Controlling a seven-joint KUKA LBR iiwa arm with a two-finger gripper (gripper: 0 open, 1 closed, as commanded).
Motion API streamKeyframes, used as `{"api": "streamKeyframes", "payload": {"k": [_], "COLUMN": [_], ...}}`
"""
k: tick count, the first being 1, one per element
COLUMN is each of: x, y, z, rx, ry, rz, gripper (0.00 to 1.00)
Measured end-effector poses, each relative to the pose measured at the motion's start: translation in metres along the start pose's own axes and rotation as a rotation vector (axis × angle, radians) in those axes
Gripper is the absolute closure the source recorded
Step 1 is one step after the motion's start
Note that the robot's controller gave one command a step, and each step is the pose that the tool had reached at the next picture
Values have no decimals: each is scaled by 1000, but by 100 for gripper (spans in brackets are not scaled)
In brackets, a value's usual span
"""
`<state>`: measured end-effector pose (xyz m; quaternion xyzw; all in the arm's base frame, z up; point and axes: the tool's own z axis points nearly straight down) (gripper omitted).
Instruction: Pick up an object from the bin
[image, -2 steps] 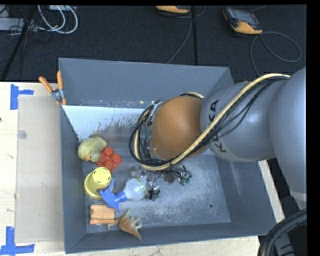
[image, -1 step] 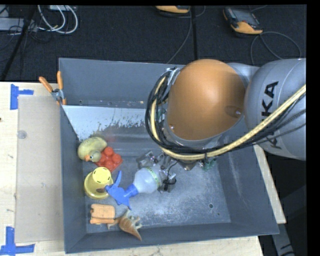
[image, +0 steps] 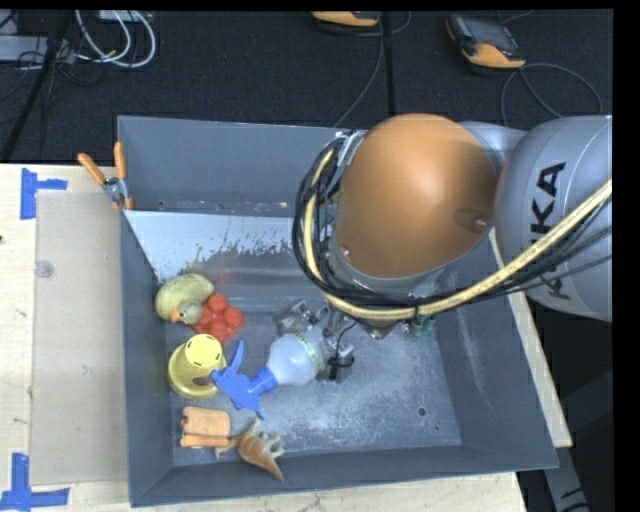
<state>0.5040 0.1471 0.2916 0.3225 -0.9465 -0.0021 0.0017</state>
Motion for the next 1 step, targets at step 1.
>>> {"api": "streamKeyframes", "payload": {"k": [1], "x": [0], "y": [0], "z": [0], "rx": [0], "ry": [0], "rz": [2], "gripper": [100]}}
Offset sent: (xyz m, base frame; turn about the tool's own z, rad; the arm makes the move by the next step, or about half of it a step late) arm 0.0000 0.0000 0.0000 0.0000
